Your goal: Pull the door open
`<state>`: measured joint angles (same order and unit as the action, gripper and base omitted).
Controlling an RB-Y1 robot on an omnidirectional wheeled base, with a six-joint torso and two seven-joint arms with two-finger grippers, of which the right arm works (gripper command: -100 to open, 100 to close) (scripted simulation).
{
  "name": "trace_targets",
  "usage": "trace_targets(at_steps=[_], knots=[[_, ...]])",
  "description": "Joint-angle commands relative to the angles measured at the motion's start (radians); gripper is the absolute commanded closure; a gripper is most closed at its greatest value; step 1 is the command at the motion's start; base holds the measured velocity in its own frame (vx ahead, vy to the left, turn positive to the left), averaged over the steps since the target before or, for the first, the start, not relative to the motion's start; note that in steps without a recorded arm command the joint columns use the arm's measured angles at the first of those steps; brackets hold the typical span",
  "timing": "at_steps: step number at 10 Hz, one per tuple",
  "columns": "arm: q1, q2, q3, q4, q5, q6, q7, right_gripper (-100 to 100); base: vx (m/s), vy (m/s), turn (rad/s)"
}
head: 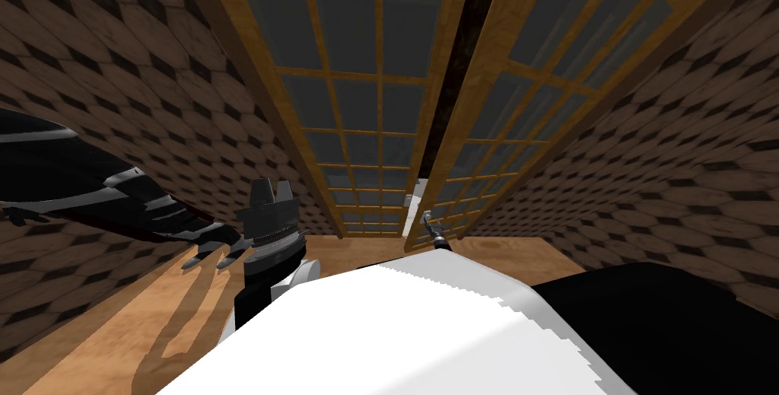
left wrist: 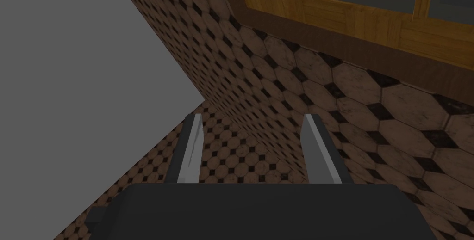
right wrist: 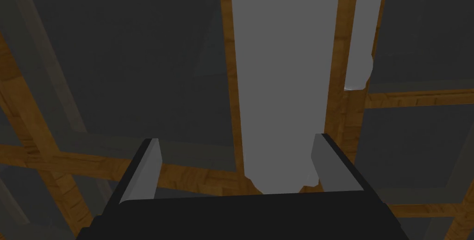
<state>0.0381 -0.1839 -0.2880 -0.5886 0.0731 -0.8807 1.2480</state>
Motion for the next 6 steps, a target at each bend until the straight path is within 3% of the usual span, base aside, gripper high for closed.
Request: trace_targets(at_steps=[1,2,5,6], knots=[[0.035,-0.007,-0.008,-0.023,-0.006,0.029,-0.014,100,-0.075,-0.001,-0.009],[0.049,-0.010,-0.011,-0.021,-0.012,0.030,-0.036,100,-0.082,0.001,0.006],[0.049,-0.010,-0.011,-0.021,-0.012,0.030,-0.036,100,-0.039,0.003,-0.013],[0.069,-0.015,-0.015,-0.019,-0.022,0.031,-0.072,100,-0.064,-0.023,0.034]])
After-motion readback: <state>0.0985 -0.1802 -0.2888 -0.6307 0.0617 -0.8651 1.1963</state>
